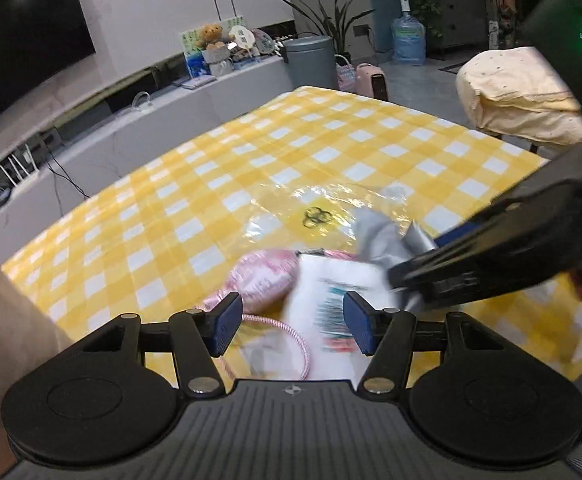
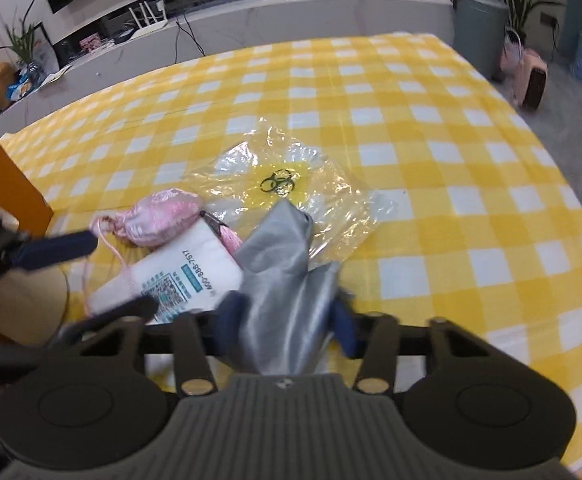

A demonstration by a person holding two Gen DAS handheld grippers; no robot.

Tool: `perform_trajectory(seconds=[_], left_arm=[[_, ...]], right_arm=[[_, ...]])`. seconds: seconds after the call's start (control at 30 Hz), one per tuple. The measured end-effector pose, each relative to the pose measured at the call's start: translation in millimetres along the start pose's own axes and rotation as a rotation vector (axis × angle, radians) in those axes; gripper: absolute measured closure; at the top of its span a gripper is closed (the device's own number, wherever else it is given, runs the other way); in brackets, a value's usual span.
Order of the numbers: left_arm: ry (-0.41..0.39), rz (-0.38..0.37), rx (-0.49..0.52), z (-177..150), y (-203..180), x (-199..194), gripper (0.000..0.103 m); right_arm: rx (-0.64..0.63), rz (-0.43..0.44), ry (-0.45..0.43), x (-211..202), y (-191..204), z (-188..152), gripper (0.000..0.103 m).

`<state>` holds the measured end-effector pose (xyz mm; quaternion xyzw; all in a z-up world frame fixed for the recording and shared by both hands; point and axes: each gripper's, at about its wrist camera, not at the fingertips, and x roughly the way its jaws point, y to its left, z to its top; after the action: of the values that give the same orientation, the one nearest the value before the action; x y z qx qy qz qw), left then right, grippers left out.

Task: Organize soft objects
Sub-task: 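Grasp the grey silver pouch with the right gripper while the left gripper reaches the plastic bag, then grasp the clear plastic bag with the left gripper while the right gripper lifts the pouch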

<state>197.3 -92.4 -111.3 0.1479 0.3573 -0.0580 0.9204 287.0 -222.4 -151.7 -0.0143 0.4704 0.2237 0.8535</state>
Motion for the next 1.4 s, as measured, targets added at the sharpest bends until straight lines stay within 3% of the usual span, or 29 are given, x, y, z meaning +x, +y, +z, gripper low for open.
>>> perform_trajectory(seconds=[0.03, 0.07, 0.17, 0.33, 0.43, 0.57, 0.67, 0.77, 0.9, 1.07, 1.17, 1.4], left_arm=[[-0.004, 0.014, 0.0, 1.5, -0.1, 1.8, 0.033], [-0.01, 0.019, -0.005, 3.0, 0.6, 3.0, 0.031], [-0.005, 0.009, -0.02, 7.4, 2.7, 8.6, 0.03], [-0.016, -0.087, -0.071, 11.1, 7.1, 9.3, 0.03], [-0.022, -0.099, -0.048, 22.5, 0.5, 14.2, 0.03], [0.019, -0.192, 0.005, 40.9, -13.5, 33.5, 0.025], [0.079, -0.223, 0.049, 50.3, -24.6, 55.1, 0.024], [0.084, -0.253, 0.043, 50.8, -29.1, 71.0, 0.016], [0.106, -0.214, 0.029, 48.0, -27.0, 86.5, 0.013], [0.12, -0.243, -0.054, 50.2, -14.8, 94.8, 0.012], [0.117, -0.254, -0.055, 51.2, -13.1, 95.2, 0.018], [0.112, -0.235, -0.068, 57.4, -14.0, 95.2, 0.053]], right_arm=[[0.013, 0.014, -0.004, -1.4, -3.8, -0.5, 0.092], [0.04, 0.032, -0.005, -3.5, -8.3, -0.5, 0.1], [0.096, 0.038, -0.007, -11.4, -22.8, -2.3, 0.101], [0.171, 0.063, -0.022, -32.0, -41.2, -12.4, 0.101], [0.176, -0.026, -0.073, -46.2, -49.4, -16.1, 0.101], [0.202, -0.179, -0.132, -55.5, -66.3, -13.9, 0.101], [0.248, -0.154, -0.11, -49.0, -81.7, -13.3, 0.101], [0.24, -0.12, -0.118, -45.4, -77.7, -14.9, 0.101], [0.224, -0.078, -0.128, -38.1, -68.7, -10.5, 0.101], [0.233, -0.064, -0.103, -27.7, -72.4, -12.7, 0.1], [0.248, -0.058, -0.089, -19.4, -76.7, -18.3, 0.099], [0.248, -0.059, -0.083, -18.6, -75.9, -19.6, 0.099]])
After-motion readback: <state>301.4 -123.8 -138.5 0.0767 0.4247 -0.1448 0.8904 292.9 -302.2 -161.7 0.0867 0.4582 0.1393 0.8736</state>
